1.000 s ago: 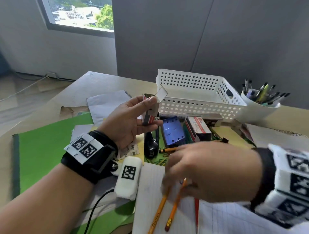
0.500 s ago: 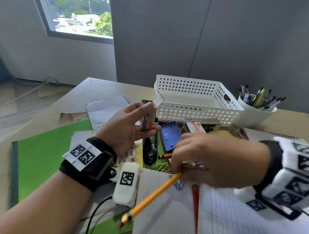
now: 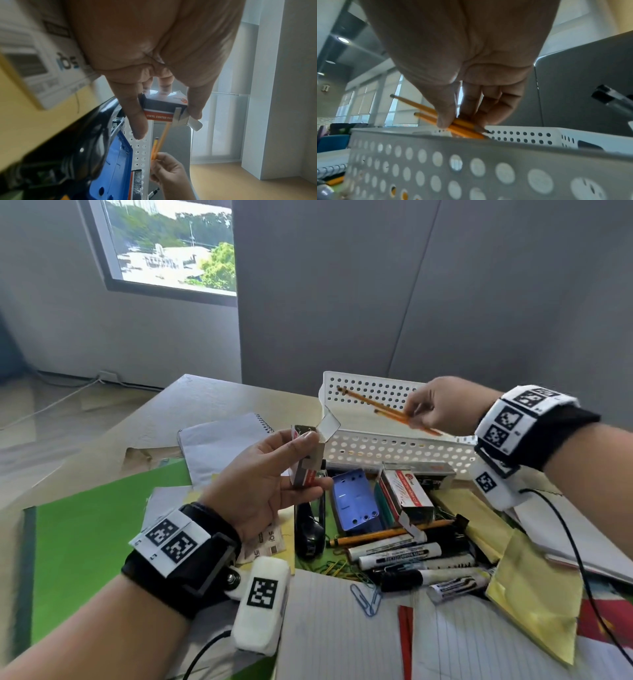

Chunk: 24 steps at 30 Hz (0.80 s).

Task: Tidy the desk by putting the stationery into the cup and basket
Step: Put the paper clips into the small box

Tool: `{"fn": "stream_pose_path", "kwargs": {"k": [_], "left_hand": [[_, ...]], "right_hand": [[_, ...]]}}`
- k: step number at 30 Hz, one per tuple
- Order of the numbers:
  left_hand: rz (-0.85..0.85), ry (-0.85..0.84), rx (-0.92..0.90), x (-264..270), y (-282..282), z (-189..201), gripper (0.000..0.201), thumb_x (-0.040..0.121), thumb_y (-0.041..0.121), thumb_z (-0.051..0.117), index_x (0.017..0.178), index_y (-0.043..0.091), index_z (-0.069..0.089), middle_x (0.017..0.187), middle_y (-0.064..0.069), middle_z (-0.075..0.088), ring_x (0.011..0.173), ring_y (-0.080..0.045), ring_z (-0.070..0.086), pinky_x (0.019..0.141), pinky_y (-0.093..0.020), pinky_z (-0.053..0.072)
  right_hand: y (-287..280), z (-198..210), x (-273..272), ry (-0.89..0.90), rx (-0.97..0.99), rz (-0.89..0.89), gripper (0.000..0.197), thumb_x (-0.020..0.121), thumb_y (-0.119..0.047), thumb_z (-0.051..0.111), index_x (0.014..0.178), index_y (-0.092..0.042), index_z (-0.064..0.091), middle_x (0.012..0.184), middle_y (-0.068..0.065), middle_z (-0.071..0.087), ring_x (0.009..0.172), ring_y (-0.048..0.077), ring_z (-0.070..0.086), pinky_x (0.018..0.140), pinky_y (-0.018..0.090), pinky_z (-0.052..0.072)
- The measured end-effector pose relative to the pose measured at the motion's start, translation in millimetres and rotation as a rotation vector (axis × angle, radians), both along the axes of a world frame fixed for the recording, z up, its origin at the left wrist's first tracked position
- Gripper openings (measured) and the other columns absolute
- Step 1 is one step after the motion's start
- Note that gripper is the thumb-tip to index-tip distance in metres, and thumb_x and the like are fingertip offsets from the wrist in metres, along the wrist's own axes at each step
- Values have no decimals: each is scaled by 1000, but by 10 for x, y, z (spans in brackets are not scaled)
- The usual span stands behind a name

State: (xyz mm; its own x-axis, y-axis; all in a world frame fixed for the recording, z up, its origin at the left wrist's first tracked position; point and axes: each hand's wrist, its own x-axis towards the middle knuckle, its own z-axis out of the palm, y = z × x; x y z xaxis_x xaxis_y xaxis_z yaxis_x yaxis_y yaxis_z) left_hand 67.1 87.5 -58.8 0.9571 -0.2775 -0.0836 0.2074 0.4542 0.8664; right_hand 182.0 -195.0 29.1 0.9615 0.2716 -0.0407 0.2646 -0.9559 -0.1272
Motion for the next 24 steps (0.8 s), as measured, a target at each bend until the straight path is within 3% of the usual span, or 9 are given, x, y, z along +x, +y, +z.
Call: {"fn": "stream_pose_path", "kwargs": {"k": [9,12,14,16,19,24], "left_hand": [[-14,9,-14,21,2,-12,42,79,33,76,113,11,66,96,-8,73,95,-42,71,69,-33,63],[-6,13,-21,23,-6,-15,43,77,33,77,112,11,67,101,-11,73,96,-44,71,69,-34,63],[-6,15,-21,21,-9,-14,43,76,33,77,112,11,67,101,-11,73,96,-44,71,70,-34,63],[-3,17,-21,24,-5,-13,44,75,33,77,111,11,67,100,-11,72,95,-43,71,70,-34,63],[-8,18,-20,27,-2,-1,43,75,33,76,112,12,67,102,-12,71,95,-43,71,69,-34,63],[-15,18,-22,25,0,1,49,72,35,79,114,11,66,105,-14,71,94,-41,72,69,-34,63]], "right_hand": [[-51,-126,293,89,-212,-82,17,91,-21,73,106,-27,77,90,-7,76,86,12,67,85,28,50],[-7,-186,341,101,-282,-95,26,95,-23,67,120,-28,74,120,-10,71,109,15,63,101,31,48],[42,-262,380,159,-365,-100,36,101,-25,58,136,-29,63,138,-8,61,128,18,55,110,33,40],[78,-339,463,264,-439,-99,45,103,-23,50,147,-27,52,149,-4,53,136,21,49,113,35,37],[92,-355,535,419,-409,-101,43,100,-25,57,143,-22,54,140,0,58,124,20,56,99,29,43],[15,-360,498,322,-194,-130,27,86,-27,78,113,-29,75,108,-9,74,102,12,69,88,27,54]]}}
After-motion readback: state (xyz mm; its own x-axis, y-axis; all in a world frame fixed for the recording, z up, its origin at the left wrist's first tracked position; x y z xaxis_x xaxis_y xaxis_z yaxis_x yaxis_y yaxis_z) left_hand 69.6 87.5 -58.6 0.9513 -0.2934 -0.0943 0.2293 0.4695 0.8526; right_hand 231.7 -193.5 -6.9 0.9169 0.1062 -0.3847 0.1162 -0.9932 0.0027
